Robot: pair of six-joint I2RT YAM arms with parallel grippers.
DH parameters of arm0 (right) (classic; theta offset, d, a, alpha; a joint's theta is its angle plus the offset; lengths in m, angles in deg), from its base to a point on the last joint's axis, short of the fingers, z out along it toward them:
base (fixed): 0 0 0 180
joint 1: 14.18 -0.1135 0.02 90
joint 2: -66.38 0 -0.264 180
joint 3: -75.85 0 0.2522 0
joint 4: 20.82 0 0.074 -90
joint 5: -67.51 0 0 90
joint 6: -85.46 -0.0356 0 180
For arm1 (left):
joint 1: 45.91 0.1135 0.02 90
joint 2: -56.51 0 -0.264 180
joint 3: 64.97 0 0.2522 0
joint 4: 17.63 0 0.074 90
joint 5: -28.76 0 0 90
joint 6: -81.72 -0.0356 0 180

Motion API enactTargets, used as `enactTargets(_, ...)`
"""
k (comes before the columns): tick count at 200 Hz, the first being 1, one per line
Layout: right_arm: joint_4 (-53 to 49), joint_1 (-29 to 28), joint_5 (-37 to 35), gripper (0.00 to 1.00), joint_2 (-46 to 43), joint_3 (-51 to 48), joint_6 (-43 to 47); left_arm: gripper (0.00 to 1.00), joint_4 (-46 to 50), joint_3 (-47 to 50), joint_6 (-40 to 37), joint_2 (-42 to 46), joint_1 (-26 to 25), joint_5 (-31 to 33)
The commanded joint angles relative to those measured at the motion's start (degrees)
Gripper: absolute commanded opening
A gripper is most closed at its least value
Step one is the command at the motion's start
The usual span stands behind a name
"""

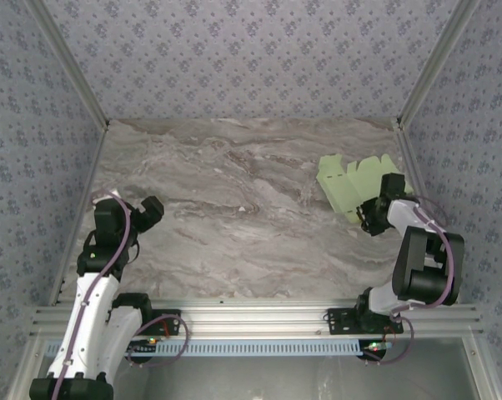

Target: Fold the paper box

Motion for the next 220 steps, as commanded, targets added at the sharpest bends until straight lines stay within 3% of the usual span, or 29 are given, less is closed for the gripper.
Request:
enactTargets(1, -0.4, -2.1, -1.4, 0.11, -1.5, -0.3, 0.6, 0.99, 1.8, -1.1, 0.4, 1.2, -0.4, -1.0)
enactTargets(33, 0.4, -8.2, -4.0, 0.05, -3.9, 0.8, 5.5, 0.99, 1.0, -0.6, 1.8, 1.6, -0.4, -2.1)
enactTargets(46, 1.3, -11.9, -5.7, 0.0, -4.8, 1.7, 9.6, 0.99, -0.2, -0.4, 2.2, 1.6, -0.4, -3.8)
enactTargets(67, 3.3, -18.7, -6.7, 0.0, -4.9, 3.4, 18.7, 0.99, -2.9, -0.4, 2.1, 0.9, -0.5, -7.9)
enactTargets(97, 10.6, -27.2, -0.5, 0.0, -4.2, 3.2, 31.2, 0.99, -16.8, 4.0, 5.0, -1.2, -2.4, -20.3)
enactTargets(111, 12.5, -29.7, 3.0, 0.0, -2.9, 3.5, 35.7, 0.99, -22.5, 6.8, 6.8, -3.1, -4.4, -22.8)
enactTargets(134, 14.2, -30.9, 9.3, 0.0, 0.7, 4.6, 41.5, 0.99, -22.2, 7.5, 4.0, -6.8, -9.1, -23.1)
enactTargets(159, 16.7, -31.6, 13.6, 0.0, 3.9, 5.0, 44.9, 0.99, -22.3, 8.4, 1.7, -12.1, -15.2, -18.8)
enactTargets(220, 20.2, -31.8, 19.1, 0.0, 7.4, 6.0, 43.6, 0.97, -31.1, 11.2, 2.8, -24.0, -17.1, -21.3)
